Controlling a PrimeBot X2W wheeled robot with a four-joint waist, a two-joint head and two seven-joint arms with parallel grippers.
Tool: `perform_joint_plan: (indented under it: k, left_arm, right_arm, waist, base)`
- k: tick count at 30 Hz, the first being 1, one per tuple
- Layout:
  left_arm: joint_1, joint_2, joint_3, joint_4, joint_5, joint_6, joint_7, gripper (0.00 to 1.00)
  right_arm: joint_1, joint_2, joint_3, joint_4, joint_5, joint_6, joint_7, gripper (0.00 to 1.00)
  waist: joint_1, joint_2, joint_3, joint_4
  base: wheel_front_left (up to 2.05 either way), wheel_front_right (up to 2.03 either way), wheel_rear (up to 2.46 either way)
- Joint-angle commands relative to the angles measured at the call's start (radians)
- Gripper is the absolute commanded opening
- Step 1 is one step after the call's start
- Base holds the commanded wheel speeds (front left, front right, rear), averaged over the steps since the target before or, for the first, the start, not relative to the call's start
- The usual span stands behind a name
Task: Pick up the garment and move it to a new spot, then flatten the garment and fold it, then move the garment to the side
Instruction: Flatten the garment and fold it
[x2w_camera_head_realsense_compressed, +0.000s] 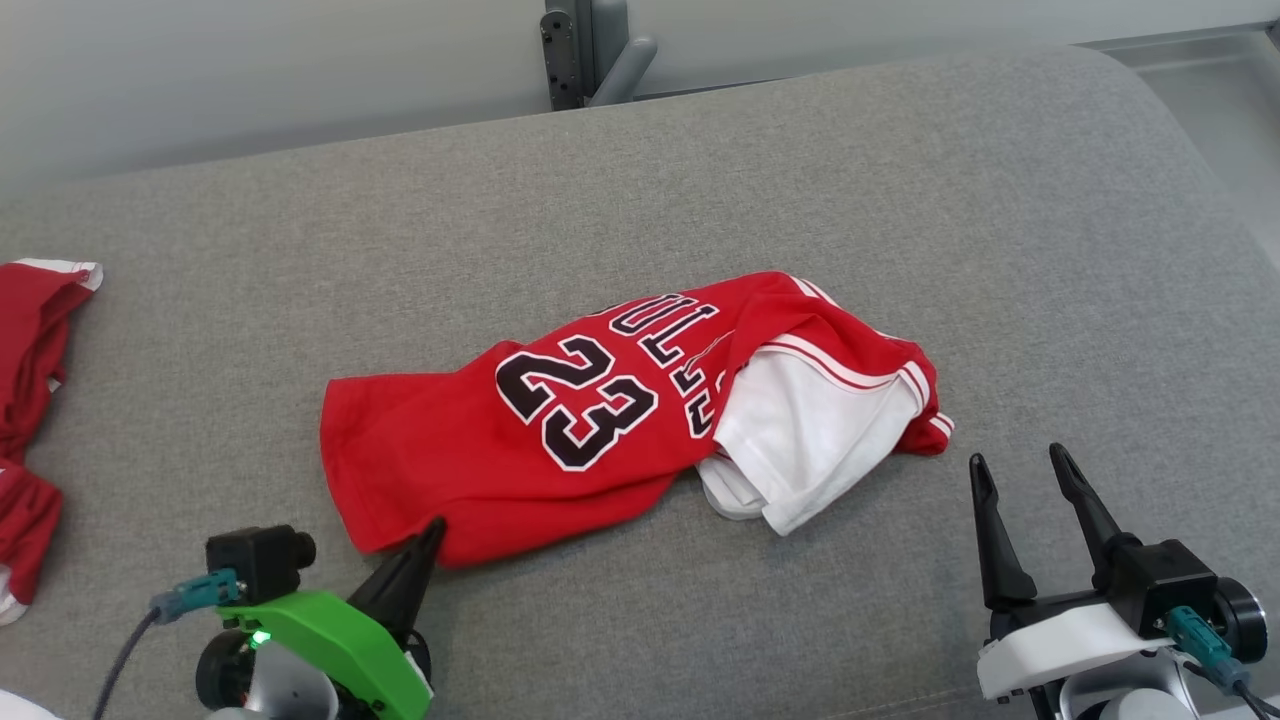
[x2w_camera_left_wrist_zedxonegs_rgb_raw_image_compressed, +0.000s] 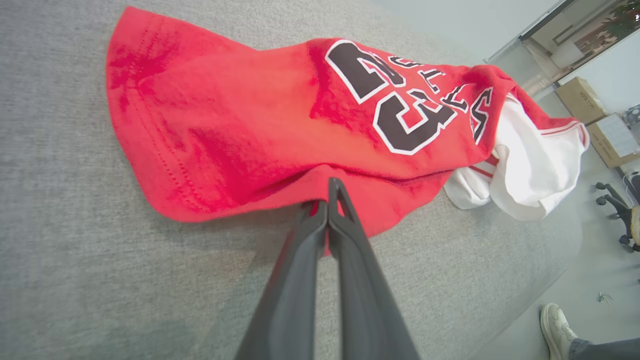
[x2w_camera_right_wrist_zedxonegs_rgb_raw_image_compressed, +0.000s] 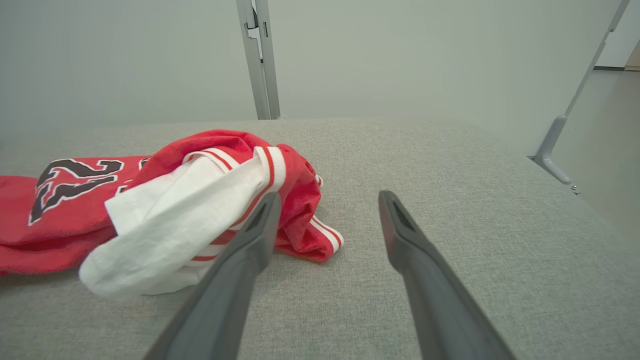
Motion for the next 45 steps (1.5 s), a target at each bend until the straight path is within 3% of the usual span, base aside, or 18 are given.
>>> perform_joint_plan:
  k: [1,5,9,13,17,26,45]
  left_arm:
    - [0.019,0.032,0.014,-0.051,-0.021,0.0,0.03,0.0]
    - [0.075,0.12,0.064,-0.2,-0.078,0.023,0.121,0.0]
    - [0.134,0.194,0.127,-0.264,-0.119,0.062,0.181,0.0]
    - [0.162,0.206,0.188,-0.233,-0.158,0.095,0.179,0.0]
    - [0.149,0.176,0.196,-0.14,-0.197,0.081,0.168,0.0]
    - [0.057,0.124,0.167,0.033,-0.173,0.03,0.062,0.04]
    - [-0.281,0.107,0.082,0.229,-0.098,-0.002,-0.08,0.0]
  right_arm:
    - [0.006,-0.003,0.001,0.001,0.004,0.0,-0.004,1.0]
    - [0.011,-0.002,0.0,0.006,0.007,0.0,-0.004,1.0]
    - [0.009,-0.002,0.003,0.009,0.01,0.0,-0.004,1.0]
    - [0.004,-0.003,0.007,0.014,0.006,0.0,-0.004,1.0]
    - [-0.009,-0.003,0.012,0.021,0.002,0.0,-0.004,1.0]
    - [-0.028,-0.003,0.017,0.025,-0.004,0.0,-0.004,1.0]
    - [-0.045,-0.003,0.035,0.034,0.001,0.0,-0.004,1.0]
  waist:
    - [0.0,0.0,-0.007,0.011]
    - [0.0,0.0,-0.013,0.028]
    - [0.0,0.0,-0.012,0.045]
    - [0.0,0.0,-0.006,0.064]
    - [0.0,0.0,0.003,0.078]
    - [0.0,0.0,0.019,0.087]
    - [0.0,0.0,0.044,0.035]
  base:
    - [0.0,0.0,0.0]
    - [0.0,0.0,0.0]
    - [0.0,0.0,0.0]
    - [0.0,0.0,0.0]
    - [0.0,0.0,0.0]
    - [0.0,0.0,0.0]
    - [0.0,0.0,0.0]
